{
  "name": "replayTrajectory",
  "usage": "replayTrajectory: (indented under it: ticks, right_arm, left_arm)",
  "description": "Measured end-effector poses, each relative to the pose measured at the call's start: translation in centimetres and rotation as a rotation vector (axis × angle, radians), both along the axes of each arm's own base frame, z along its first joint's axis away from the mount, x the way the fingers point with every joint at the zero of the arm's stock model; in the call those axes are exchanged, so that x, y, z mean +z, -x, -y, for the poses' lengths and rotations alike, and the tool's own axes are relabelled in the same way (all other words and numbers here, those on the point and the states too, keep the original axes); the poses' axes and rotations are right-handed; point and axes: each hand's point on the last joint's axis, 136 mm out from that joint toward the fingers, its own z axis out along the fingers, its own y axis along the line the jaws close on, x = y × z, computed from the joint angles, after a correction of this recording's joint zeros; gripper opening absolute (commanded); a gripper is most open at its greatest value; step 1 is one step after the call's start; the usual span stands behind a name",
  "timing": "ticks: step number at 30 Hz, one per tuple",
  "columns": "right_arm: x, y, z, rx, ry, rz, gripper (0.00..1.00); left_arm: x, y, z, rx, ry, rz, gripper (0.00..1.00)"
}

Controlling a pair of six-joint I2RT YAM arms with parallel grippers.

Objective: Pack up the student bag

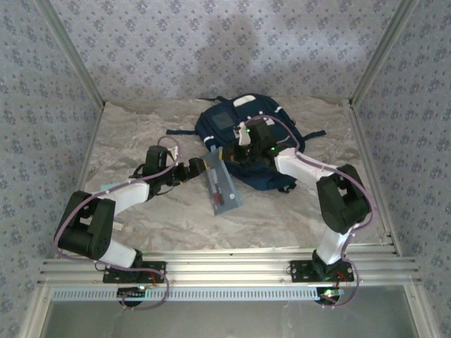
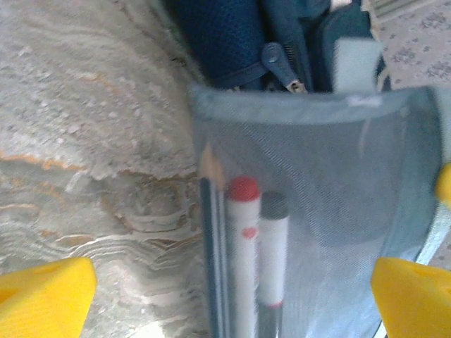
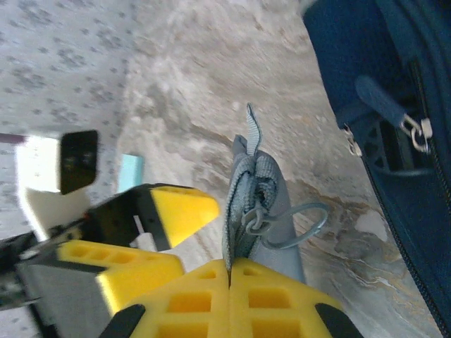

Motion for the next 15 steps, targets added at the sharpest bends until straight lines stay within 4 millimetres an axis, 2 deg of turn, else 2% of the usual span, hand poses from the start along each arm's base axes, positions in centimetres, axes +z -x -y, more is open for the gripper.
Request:
replayTrajectory:
  ticks: [4, 8, 12, 15]
  right_arm:
    - [4.0, -0.6, 1.9, -0.02, -0.068, 0.056, 0.0]
    - [7.2, -1.0, 3.9, -0.045, -0.116, 0.104, 0.0]
    - [9.2, -1.0, 5.1, -0.058, -0.152, 0.129, 0.0]
    - [9.9, -0.9, 5.5, -0.059, -0.173, 0.125, 0.0]
  left_arm:
    - [3.1, -1.1, 1.2, -0.05, 0.046, 0.083, 1.0]
    - [6.5, -2.0, 2.3, -0.101, 0.098, 0.167, 1.0]
    - [9.6, -2.5, 4.5, -0.185, 0.138, 0.247, 1.0]
    - [11.5, -2.5, 6.6, -0.26, 0.157, 0.303, 1.0]
